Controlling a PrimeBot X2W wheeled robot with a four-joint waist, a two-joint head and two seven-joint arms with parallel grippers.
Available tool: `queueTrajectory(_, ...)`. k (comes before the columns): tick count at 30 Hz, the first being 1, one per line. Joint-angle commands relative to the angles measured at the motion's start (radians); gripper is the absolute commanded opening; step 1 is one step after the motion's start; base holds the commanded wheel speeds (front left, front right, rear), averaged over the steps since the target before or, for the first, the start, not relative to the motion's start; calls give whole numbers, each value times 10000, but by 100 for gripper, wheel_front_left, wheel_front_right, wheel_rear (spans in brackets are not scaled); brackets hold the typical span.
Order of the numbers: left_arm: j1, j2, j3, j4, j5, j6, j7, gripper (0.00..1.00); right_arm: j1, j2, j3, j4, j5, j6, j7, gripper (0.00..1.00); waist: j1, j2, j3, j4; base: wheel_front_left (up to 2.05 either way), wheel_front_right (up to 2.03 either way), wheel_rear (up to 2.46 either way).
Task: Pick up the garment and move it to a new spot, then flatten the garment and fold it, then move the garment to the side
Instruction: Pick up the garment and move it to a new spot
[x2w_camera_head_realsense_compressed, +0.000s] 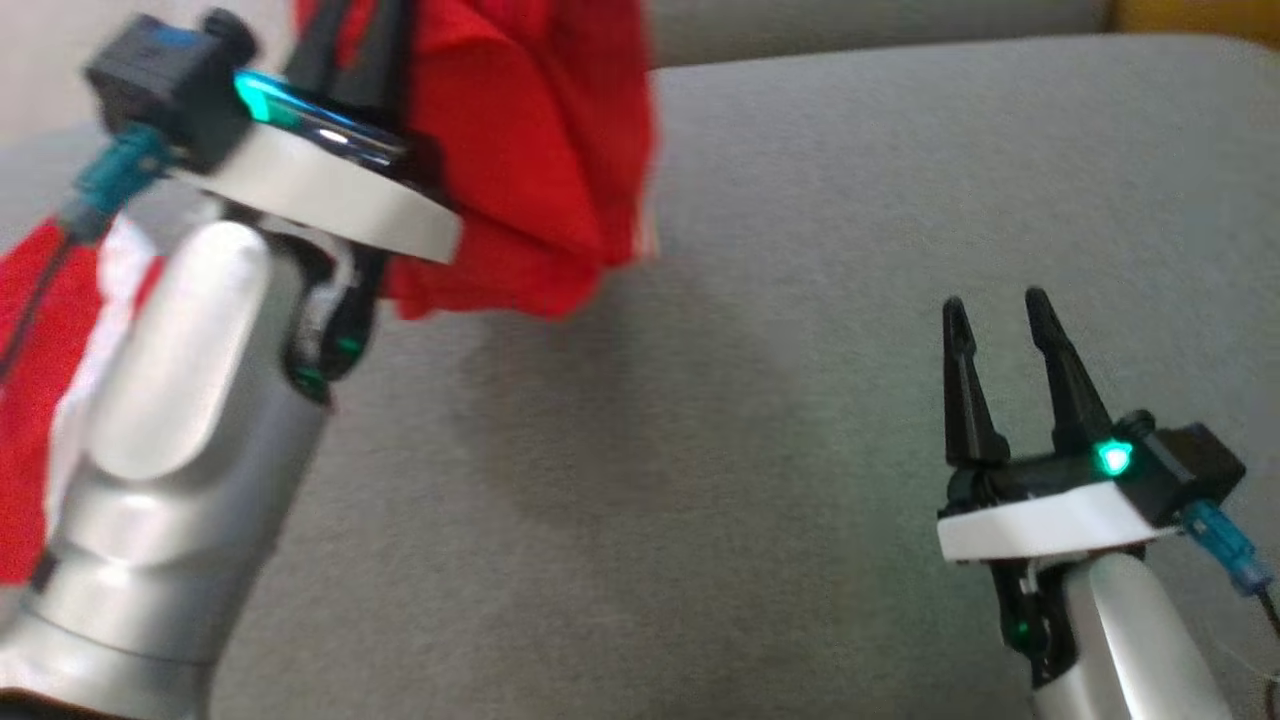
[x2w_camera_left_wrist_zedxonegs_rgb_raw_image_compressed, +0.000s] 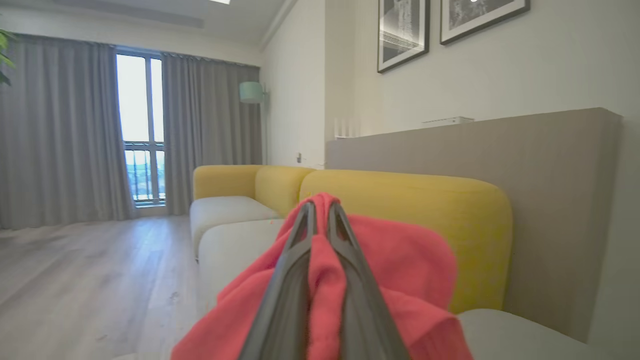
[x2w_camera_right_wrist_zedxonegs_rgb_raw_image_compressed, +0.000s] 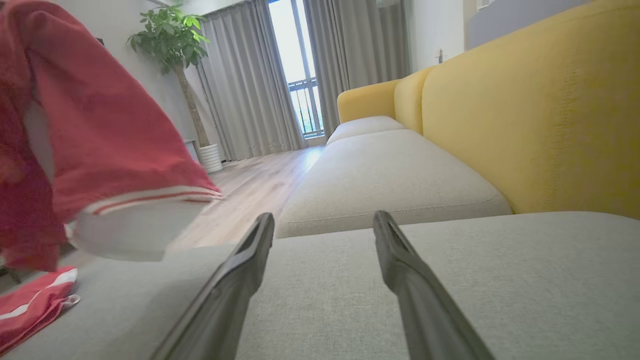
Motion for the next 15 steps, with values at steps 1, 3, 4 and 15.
queueTrajectory(1,-420,176,272,-405,-13,59,41,0,-480,-35,284,-442,78,77,-109,100,0,0,403,-690,0,0,0)
queueTrajectory(3,-436,-70,77,-489,20,115,78,0,-606,-35,385,-568,190,77,-109,100,0,0,582,-1161,0,0,0)
queueTrajectory(4,-474,-212,-29,-499,35,120,80,0,-648,-35,373,-626,250,77,-109,100,0,0,660,-1350,0,0,0)
queueTrajectory(15,-608,-1045,-633,805,454,129,-948,0,-858,-35,261,-793,630,77,-109,100,0,0,1164,-2825,0,0,0)
